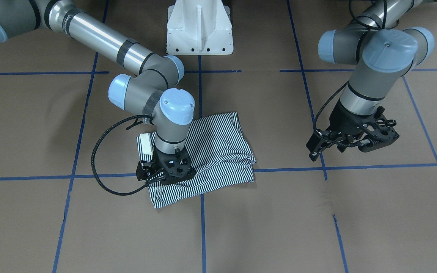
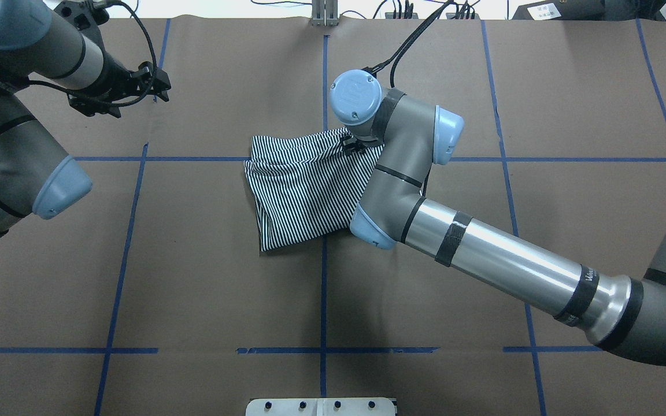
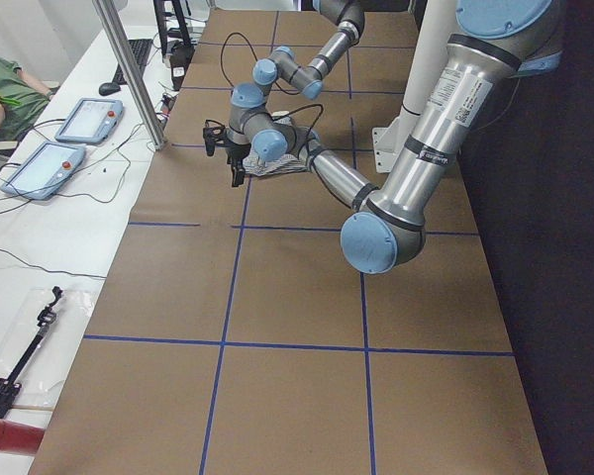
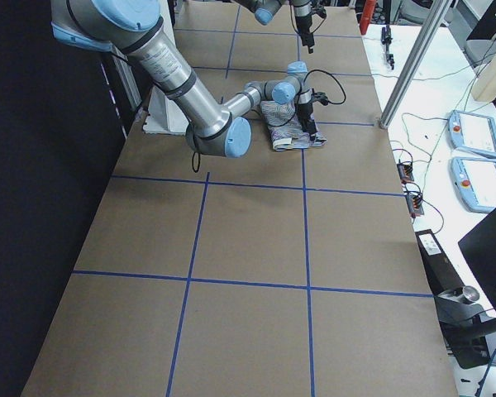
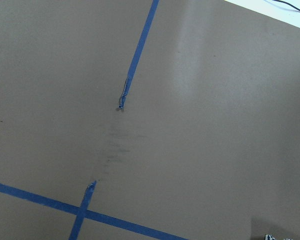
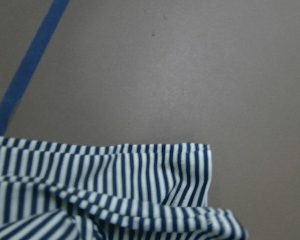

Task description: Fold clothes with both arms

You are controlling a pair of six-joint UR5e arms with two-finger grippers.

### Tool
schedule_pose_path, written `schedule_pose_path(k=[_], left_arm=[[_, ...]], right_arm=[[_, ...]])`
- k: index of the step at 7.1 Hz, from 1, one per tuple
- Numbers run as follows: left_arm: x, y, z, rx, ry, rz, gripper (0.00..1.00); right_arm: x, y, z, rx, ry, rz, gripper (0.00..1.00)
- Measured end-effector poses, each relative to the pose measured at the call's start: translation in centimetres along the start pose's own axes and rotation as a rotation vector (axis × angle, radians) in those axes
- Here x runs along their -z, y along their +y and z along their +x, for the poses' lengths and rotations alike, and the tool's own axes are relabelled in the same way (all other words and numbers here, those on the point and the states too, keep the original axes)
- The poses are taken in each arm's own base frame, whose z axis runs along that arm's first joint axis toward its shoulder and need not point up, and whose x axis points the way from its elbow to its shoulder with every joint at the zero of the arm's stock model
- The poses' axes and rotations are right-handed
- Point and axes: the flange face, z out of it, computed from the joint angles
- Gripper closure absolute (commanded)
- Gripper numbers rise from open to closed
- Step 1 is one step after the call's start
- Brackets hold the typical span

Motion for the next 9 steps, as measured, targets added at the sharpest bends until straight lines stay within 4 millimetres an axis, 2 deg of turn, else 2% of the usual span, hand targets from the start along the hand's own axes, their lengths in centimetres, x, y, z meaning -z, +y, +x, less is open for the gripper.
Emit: schedule_pose_path(k=[3, 4, 5, 6, 7, 8, 9], left_arm=[[0.0, 0.1, 0.1, 0.003, 0.002, -0.001, 0.0], [0.1, 0.1, 0.1, 0.002, 0.004, 0.0, 0.0], [0.4, 0.0, 0.1, 0.001, 0.009, 0.001, 0.0], [1.1, -0.5, 0.0, -0.012, 0.018, 0.002, 0.0], [2.4, -1.8, -0.9, -0.051, 0.028, 0.001, 0.0], [3.9, -3.8, -2.9, -0.106, 0.028, 0.005, 0.0], [5.6, -6.6, -6.4, -0.179, 0.016, 0.019, 0.0]], right_arm=[[-2.6, -3.1, 5.6, -0.013, 0.022, 0.03, 0.0], [-2.5, -4.4, 7.7, -0.03, 0.015, 0.033, 0.0], [-1.5, -6.0, 10.8, -0.039, -0.023, 0.023, 0.0], [0.0, -7.4, 15.1, -0.05, -0.088, 0.003, 0.0], [1.2, -7.2, 21.3, -0.077, -0.171, -0.026, 0.0], [2.3, -5.7, 28.0, -0.107, -0.24, -0.048, 0.0], [3.8, -3.2, 35.2, -0.123, -0.284, -0.067, 0.0]])
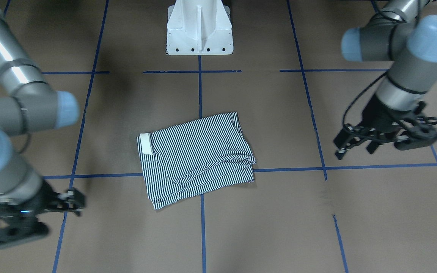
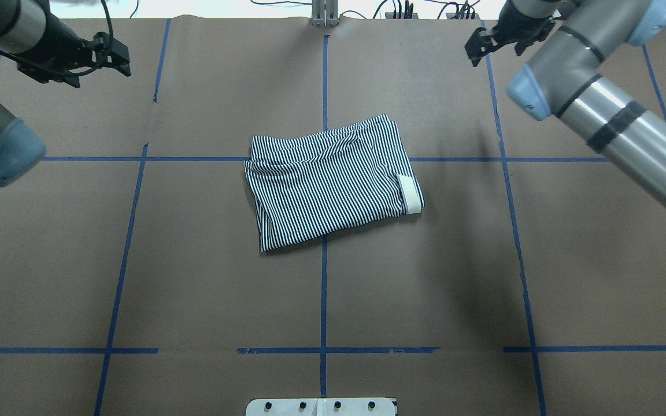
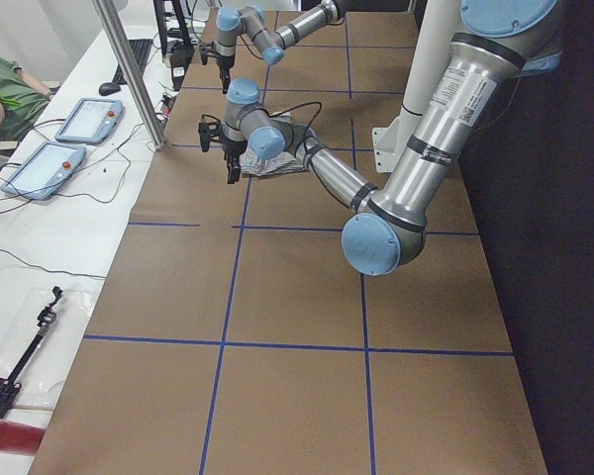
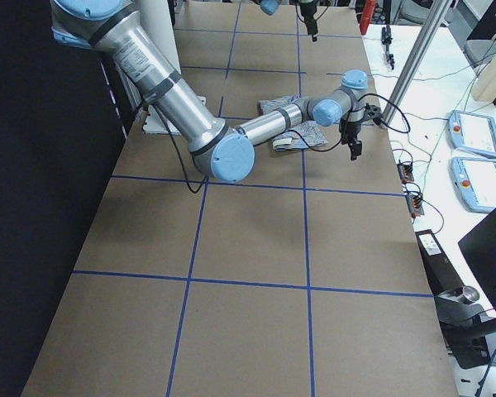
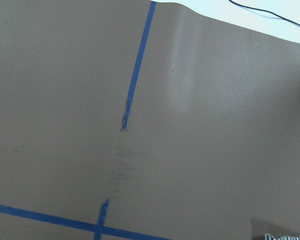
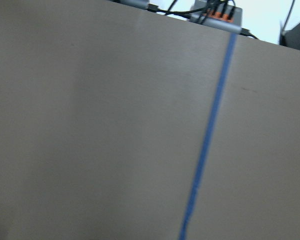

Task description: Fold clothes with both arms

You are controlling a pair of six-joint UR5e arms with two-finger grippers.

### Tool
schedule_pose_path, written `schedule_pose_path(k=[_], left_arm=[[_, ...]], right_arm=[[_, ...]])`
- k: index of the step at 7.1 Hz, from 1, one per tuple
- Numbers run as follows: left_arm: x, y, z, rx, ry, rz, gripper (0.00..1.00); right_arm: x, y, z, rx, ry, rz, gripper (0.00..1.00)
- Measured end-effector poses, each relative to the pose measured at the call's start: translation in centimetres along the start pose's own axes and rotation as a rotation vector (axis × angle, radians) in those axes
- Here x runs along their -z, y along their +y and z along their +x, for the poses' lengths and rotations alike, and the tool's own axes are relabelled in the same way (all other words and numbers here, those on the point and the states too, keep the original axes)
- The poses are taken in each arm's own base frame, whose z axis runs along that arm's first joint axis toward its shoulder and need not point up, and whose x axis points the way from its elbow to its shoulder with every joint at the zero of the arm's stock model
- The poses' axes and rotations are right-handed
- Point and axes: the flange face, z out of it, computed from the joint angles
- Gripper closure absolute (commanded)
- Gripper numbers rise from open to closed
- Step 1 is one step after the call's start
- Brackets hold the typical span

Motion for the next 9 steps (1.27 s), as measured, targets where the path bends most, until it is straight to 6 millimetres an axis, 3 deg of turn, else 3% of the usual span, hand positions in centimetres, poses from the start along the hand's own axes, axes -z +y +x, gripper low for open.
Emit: schedule_pose_path(k=[1, 3, 4, 6, 7, 8, 9], left_arm=[[1.8, -1.9, -5.3, -0.078, -0.023, 0.008, 0.0], [5.2, -4.2, -16.5, -0.242, -0.092, -0.004, 0.0], [6.8, -4.7, -21.8, -0.315, -0.13, -0.024, 0.0], [9.6, -4.4, -33.0, -0.457, -0.173, -0.067, 0.0], [10.2, -3.4, -37.8, -0.516, -0.159, -0.096, 0.0], [9.9, -1.5, -41.1, -0.548, -0.137, -0.115, 0.0], [9.4, 0.3, -43.1, -0.579, -0.138, -0.106, 0.0]], right_arm=[[3.4, 2.7, 5.9, 0.007, -0.009, -0.025, 0.0], [8.6, 9.6, 15.7, 0.048, 0.025, -0.104, 0.0], [10.4, 13.7, 21.4, 0.063, 0.027, -0.141, 0.0], [11.2, 23.3, 33.1, 0.039, -0.04, -0.183, 0.0], [10.9, 27.2, 36.5, 0.018, -0.058, -0.184, 0.0], [10.5, 30.0, 38.3, 0.007, -0.057, -0.184, 0.0], [9.9, 32.2, 39.2, -0.002, -0.048, -0.19, 0.0]])
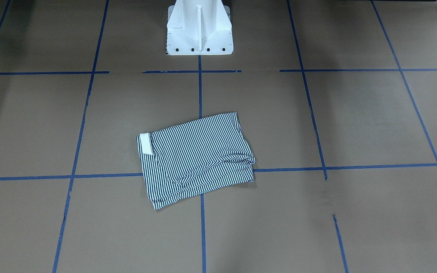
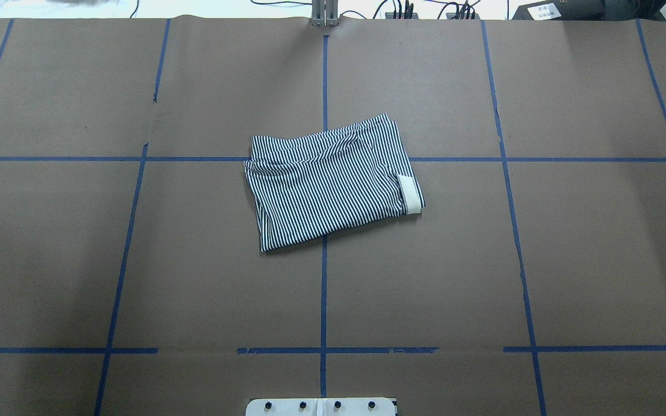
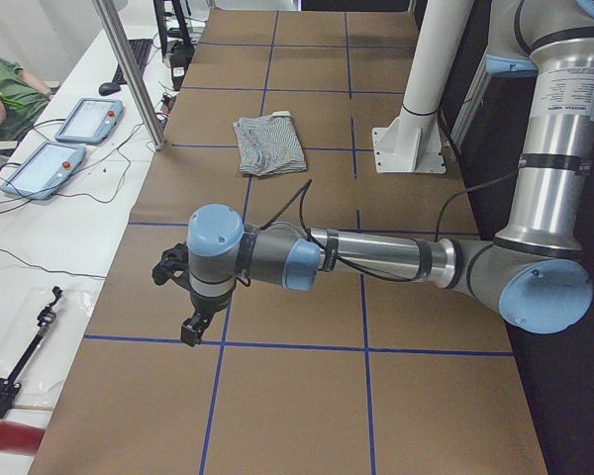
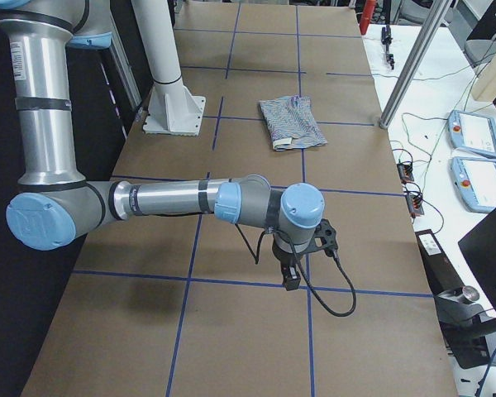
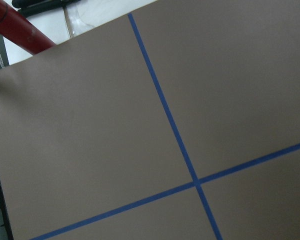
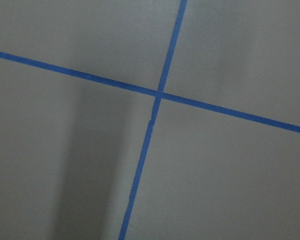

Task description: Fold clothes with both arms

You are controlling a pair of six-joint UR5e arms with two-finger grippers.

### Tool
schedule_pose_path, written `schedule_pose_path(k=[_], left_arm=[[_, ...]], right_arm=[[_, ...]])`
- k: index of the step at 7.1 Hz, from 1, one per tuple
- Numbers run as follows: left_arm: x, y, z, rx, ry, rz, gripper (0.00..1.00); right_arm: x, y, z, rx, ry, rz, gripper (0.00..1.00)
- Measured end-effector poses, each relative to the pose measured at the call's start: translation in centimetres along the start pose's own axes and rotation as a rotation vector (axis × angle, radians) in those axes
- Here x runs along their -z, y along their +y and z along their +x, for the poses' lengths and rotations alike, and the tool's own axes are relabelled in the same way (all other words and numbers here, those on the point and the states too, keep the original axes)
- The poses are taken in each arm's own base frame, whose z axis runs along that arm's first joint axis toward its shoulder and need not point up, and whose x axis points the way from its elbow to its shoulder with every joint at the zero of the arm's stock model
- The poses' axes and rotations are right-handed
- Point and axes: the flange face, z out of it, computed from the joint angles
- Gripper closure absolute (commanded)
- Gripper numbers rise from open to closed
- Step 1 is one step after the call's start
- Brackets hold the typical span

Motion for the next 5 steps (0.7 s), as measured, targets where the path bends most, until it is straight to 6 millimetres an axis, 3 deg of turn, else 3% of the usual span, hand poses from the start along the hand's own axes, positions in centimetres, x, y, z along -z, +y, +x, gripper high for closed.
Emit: schedule_pose_path(k=[1, 3, 5], left_arm=[[-0.7, 1.8, -0.4, -0.019, -0.021, 0.008, 0.0], [-2.1, 3.8, -0.9, 0.028, -0.032, -0.013, 0.0], [-4.0, 4.2, 1.3, 0.136, -0.007, -0.06, 0.0]], right_arm=[[-1.0, 1.5, 0.6, -0.002, 0.005, -0.002, 0.0], [-1.7, 2.4, 1.0, 0.004, 0.002, 0.01, 0.0], [-2.1, 2.6, 1.1, -0.044, -0.016, 0.013, 0.0]])
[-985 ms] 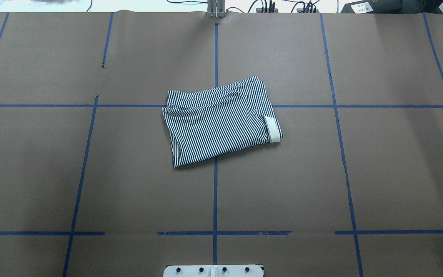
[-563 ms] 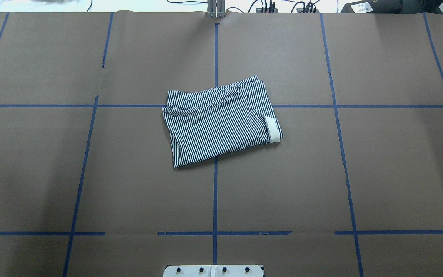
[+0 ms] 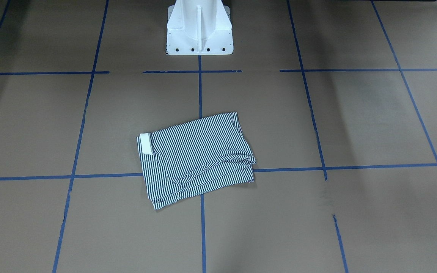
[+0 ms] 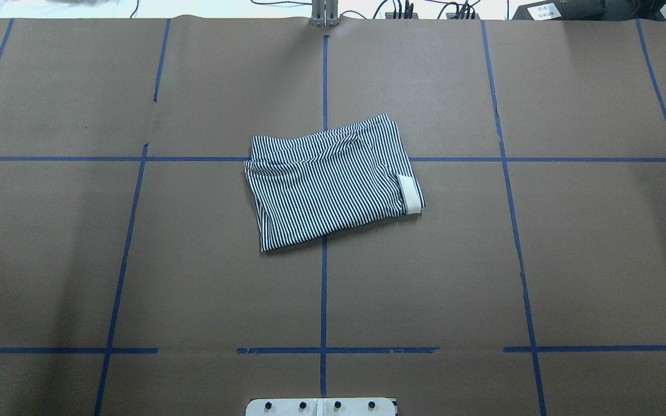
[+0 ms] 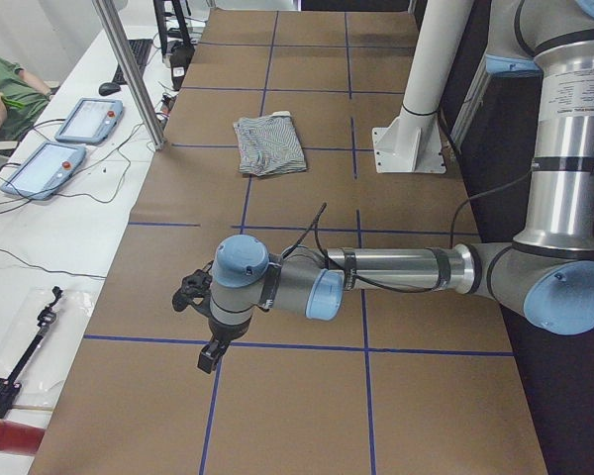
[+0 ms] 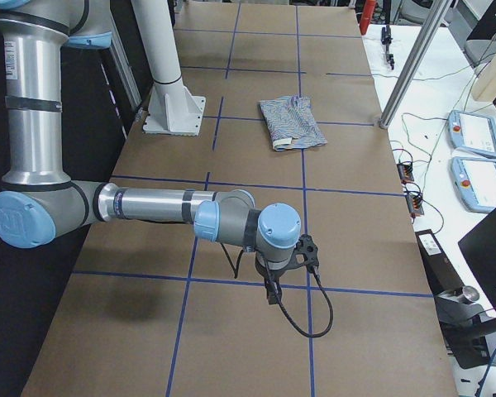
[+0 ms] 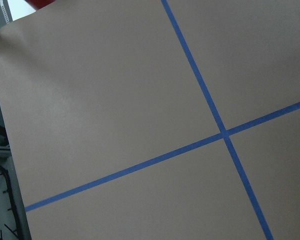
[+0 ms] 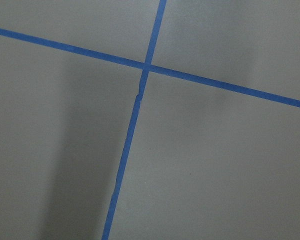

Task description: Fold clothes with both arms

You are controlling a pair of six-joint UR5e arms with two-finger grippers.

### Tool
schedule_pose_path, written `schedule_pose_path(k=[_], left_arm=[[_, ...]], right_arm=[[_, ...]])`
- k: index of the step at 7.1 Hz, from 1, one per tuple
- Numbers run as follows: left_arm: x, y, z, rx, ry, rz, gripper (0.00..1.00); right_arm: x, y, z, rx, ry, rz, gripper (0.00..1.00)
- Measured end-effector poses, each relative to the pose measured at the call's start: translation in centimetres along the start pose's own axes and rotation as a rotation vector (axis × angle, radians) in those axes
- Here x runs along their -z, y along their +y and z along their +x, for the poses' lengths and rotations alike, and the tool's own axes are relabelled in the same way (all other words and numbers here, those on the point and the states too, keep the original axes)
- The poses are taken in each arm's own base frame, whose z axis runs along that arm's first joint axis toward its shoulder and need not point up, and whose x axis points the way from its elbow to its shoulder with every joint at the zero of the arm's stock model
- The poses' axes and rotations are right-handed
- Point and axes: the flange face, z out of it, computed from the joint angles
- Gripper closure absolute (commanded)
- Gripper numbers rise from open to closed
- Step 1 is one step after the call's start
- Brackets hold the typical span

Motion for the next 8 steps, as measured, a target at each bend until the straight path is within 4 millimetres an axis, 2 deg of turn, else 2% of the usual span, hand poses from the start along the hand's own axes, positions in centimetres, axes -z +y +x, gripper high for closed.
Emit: schedule_pose_path(k=[1, 3, 4, 6, 8], left_arm=[[-0.9, -0.2, 1.6, 0.034, 0.016, -0.039, 0.0], [0.2, -0.3, 4.1, 0.104, 0.035, -0.109, 0.0], [0.6, 0.3, 4.6, 0.121, 0.039, -0.136, 0.0], [-0.2, 1.5, 4.1, 0.092, 0.048, -0.171, 0.0], [-0.7, 1.9, 3.8, 0.074, 0.054, -0.182, 0.0]], right_arm=[[0.0, 0.0, 0.0, -0.036, -0.003, 0.0, 0.0], [-0.1, 0.1, 0.1, -0.06, -0.005, 0.0, 0.0], [-0.2, 0.1, 0.1, -0.064, -0.006, -0.001, 0.0], [-0.7, 0.9, 0.4, -0.076, -0.013, -0.01, 0.0], [-1.2, 1.8, 0.4, -0.1, -0.035, -0.013, 0.0]])
